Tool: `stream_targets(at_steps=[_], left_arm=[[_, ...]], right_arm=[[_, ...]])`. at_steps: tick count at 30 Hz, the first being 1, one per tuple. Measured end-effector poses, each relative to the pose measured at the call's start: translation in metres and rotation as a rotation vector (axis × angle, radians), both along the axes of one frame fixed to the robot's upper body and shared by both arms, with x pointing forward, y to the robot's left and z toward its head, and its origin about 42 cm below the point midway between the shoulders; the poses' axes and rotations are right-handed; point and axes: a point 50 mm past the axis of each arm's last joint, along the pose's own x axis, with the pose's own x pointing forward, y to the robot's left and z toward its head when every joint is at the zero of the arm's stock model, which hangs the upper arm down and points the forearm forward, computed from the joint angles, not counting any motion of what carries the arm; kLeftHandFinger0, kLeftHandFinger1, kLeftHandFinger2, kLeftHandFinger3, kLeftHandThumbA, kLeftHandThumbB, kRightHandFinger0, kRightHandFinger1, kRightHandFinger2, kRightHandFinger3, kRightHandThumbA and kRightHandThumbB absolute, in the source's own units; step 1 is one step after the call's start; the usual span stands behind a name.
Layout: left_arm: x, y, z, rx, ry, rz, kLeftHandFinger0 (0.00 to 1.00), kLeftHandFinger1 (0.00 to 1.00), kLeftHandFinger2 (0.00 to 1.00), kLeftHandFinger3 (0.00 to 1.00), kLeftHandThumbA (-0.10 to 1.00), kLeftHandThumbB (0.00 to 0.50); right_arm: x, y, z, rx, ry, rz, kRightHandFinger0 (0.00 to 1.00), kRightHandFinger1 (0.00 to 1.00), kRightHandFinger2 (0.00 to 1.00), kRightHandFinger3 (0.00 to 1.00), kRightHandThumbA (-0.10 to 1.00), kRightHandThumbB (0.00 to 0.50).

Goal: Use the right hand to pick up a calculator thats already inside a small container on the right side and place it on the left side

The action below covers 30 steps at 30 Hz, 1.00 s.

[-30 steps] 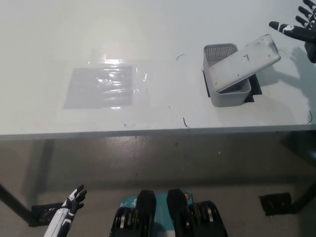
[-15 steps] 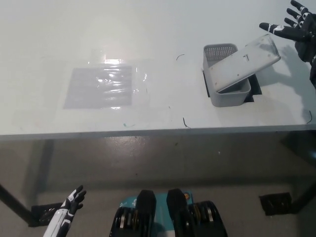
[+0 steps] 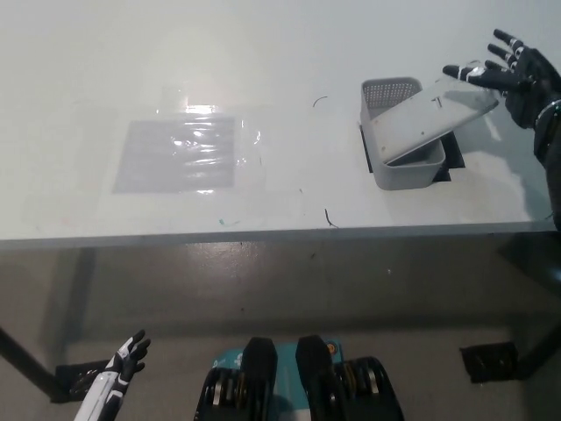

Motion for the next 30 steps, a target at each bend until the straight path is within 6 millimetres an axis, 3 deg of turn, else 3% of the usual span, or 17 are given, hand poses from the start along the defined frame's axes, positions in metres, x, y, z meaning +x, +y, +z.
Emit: stream_targets(at_steps=[4,10,17,22,24,25,26,27,28,29,30], left_arm=[[0.000,0.000,0.000,0.000,0.000,0.000,1.00,1.00,1.00,1.00,1.00,0.500],[0.000,0.003,0.001,0.002,-0.002,0.006,1.00,1.00,1.00,1.00,1.00,0.500],[0.000,0.003,0.001,0.003,-0.002,0.008,1.00,1.00,1.00,1.00,1.00,0.500],[0.000,0.003,0.001,0.005,-0.001,0.008,1.00,1.00,1.00,1.00,1.00,0.500],[0.000,0.003,0.001,0.005,-0.002,0.008,1.00,1.00,1.00,1.00,1.00,0.500],[0.000,0.003,0.001,0.006,-0.002,0.007,1.00,1.00,1.00,1.00,1.00,0.500],[0.000,0.003,0.001,0.006,-0.002,0.007,1.00,1.00,1.00,1.00,1.00,0.500],[0.000,0.003,0.001,0.006,-0.002,0.007,1.00,1.00,1.00,1.00,1.00,0.500],[0.000,0.003,0.001,0.006,-0.003,0.007,1.00,1.00,1.00,1.00,1.00,0.500],[0.000,0.003,0.001,0.007,-0.003,0.007,1.00,1.00,1.00,1.00,1.00,0.500],[0.001,0.003,0.001,0.006,-0.004,0.006,1.00,1.00,1.00,1.00,1.00,0.500]], right_arm=[[0.000,0.003,-0.006,-0.021,0.023,0.011,1.00,1.00,1.00,1.00,1.00,0.401],[0.000,0.005,-0.008,-0.034,0.029,0.031,1.00,1.00,1.00,1.00,1.00,0.432],[-0.001,0.005,-0.011,-0.028,0.050,0.045,1.00,1.00,1.00,1.00,1.00,0.429],[-0.001,0.006,-0.012,-0.026,0.071,0.046,0.98,1.00,1.00,1.00,1.00,0.389],[-0.001,0.006,-0.012,-0.025,0.079,0.047,0.89,1.00,1.00,1.00,1.00,0.378],[-0.001,0.006,-0.012,-0.024,0.086,0.047,0.79,1.00,1.00,1.00,1.00,0.386],[-0.001,0.007,-0.012,-0.023,0.092,0.047,0.59,0.77,0.96,1.00,1.00,0.396],[-0.001,0.007,-0.012,-0.021,0.096,0.046,0.17,0.33,0.48,0.55,0.86,0.370],[-0.001,0.007,-0.013,-0.018,0.100,0.044,0.17,0.33,0.48,0.55,0.86,0.370],[-0.001,0.007,-0.014,-0.014,0.106,0.038,0.01,0.12,0.40,0.43,0.83,0.377],[-0.001,0.007,-0.016,-0.007,0.114,0.029,0.00,0.16,0.61,0.67,0.68,0.350]])
